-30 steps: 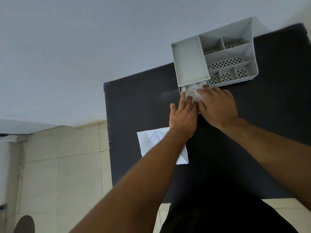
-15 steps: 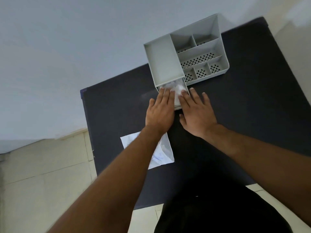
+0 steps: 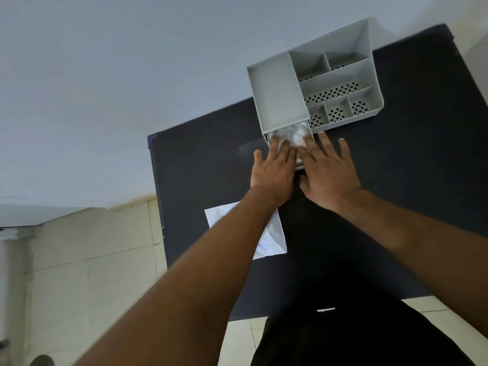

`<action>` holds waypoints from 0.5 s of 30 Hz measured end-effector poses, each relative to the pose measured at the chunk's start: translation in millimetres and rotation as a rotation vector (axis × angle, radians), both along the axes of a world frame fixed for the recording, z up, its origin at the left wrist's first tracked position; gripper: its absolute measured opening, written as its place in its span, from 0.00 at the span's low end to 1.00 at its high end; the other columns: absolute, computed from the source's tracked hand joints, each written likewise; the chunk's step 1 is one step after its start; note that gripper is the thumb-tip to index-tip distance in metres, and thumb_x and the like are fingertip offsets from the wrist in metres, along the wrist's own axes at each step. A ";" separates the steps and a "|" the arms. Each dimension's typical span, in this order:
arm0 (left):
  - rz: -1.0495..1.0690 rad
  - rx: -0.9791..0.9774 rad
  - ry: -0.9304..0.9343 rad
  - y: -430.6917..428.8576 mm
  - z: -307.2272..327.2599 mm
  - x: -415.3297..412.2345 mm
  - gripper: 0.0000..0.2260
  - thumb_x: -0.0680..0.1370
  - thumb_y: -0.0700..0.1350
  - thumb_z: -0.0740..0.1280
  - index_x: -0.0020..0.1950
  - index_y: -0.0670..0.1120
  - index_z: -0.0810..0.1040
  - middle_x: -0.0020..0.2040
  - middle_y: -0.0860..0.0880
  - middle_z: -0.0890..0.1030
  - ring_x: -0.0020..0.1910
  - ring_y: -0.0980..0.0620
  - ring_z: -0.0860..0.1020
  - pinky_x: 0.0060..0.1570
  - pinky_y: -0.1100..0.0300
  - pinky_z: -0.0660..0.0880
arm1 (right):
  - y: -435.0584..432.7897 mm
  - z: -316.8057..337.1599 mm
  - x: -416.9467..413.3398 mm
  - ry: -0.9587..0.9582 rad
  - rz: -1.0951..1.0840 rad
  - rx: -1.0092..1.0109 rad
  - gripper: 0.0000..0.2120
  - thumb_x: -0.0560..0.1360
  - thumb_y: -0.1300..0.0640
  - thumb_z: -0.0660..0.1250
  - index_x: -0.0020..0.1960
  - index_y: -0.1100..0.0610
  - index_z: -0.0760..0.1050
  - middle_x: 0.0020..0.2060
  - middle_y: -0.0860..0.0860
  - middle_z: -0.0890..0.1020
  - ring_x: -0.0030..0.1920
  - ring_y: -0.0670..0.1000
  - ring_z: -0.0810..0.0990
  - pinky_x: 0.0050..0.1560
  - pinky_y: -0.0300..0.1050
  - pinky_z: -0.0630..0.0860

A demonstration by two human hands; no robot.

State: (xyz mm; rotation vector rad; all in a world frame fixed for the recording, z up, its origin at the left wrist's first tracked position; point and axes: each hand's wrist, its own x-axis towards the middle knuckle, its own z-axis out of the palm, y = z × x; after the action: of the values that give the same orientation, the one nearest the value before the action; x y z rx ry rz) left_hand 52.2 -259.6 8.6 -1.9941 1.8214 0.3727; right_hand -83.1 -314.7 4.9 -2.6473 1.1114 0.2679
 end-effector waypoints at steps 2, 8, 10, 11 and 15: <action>0.003 0.007 -0.012 -1.6 -0.7 0.6 0.36 0.81 0.58 0.62 0.83 0.46 0.51 0.84 0.45 0.52 0.82 0.40 0.43 0.73 0.36 0.57 | 1.6 -1.2 -1.6 0.006 0.015 -0.015 0.35 0.77 0.44 0.65 0.80 0.53 0.59 0.82 0.55 0.55 0.81 0.60 0.49 0.76 0.68 0.50; 0.067 -0.017 0.024 1.2 -4.5 -6.3 0.34 0.83 0.56 0.60 0.83 0.44 0.51 0.84 0.43 0.52 0.83 0.41 0.45 0.74 0.37 0.57 | -5.7 1.1 6.7 0.063 0.009 -0.032 0.35 0.79 0.43 0.60 0.81 0.53 0.53 0.81 0.53 0.58 0.81 0.60 0.48 0.76 0.69 0.48; 0.107 -0.059 0.024 7.3 -6.9 -10.4 0.33 0.83 0.55 0.58 0.83 0.43 0.51 0.84 0.43 0.51 0.83 0.42 0.46 0.73 0.37 0.59 | -7.1 -0.3 8.4 0.091 0.018 -0.040 0.35 0.80 0.43 0.57 0.82 0.54 0.51 0.81 0.53 0.57 0.81 0.61 0.48 0.76 0.69 0.47; 0.128 -0.076 0.019 11.2 -8.2 -12.5 0.33 0.83 0.55 0.58 0.83 0.43 0.51 0.84 0.42 0.50 0.83 0.42 0.46 0.72 0.37 0.60 | -7.6 -1.1 9.0 0.102 0.025 -0.045 0.34 0.80 0.43 0.57 0.82 0.54 0.51 0.81 0.53 0.57 0.81 0.61 0.48 0.75 0.69 0.47; 0.163 -0.099 0.013 24.4 -9.8 -17.4 0.34 0.82 0.54 0.60 0.83 0.44 0.50 0.84 0.41 0.48 0.82 0.40 0.44 0.71 0.37 0.61 | -9.5 -2.9 11.3 0.125 0.045 -0.066 0.35 0.80 0.43 0.58 0.81 0.54 0.52 0.81 0.54 0.58 0.81 0.62 0.50 0.75 0.70 0.47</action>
State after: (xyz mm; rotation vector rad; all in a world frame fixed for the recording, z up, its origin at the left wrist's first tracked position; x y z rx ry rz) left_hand 34.7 -235.2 -1.1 -2.2205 1.7206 0.3496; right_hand -71.8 -324.2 2.0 -2.7488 1.1176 0.4176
